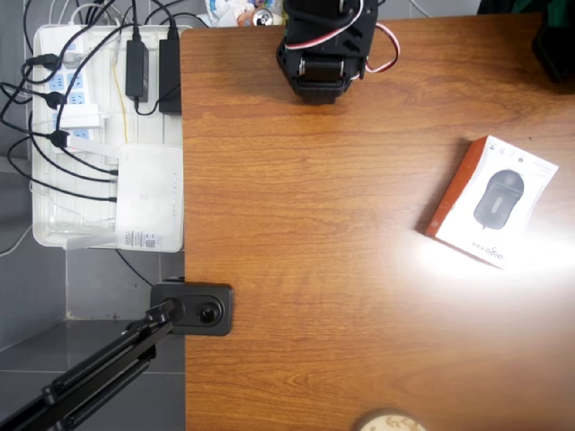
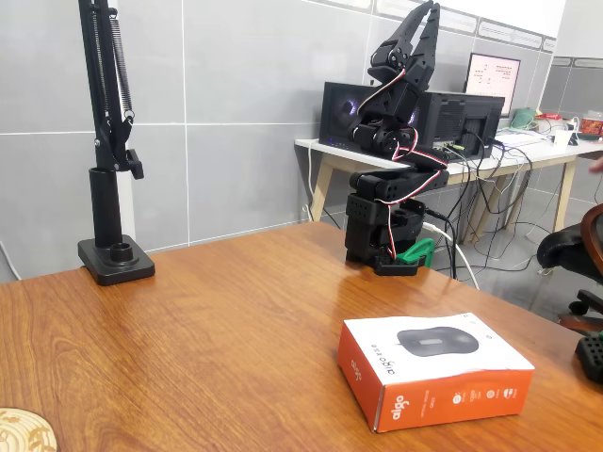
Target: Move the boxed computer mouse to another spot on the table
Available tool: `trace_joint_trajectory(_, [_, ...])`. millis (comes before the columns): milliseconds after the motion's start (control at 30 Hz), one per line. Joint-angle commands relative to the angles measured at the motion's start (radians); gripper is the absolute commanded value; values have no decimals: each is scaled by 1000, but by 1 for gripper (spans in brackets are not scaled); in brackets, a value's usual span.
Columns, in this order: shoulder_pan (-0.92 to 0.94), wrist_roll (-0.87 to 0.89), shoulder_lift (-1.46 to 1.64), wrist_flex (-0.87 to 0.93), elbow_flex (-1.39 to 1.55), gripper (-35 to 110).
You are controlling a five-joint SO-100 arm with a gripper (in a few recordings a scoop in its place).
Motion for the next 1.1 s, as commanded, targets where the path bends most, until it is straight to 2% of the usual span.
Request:
trace_joint_trajectory(0, [6, 9, 2, -2, 0, 0])
trace_joint_trajectory(633, [5, 5, 2, -2, 0, 0])
trace_joint_trajectory(1067, [5, 9, 2, -2, 0, 5])
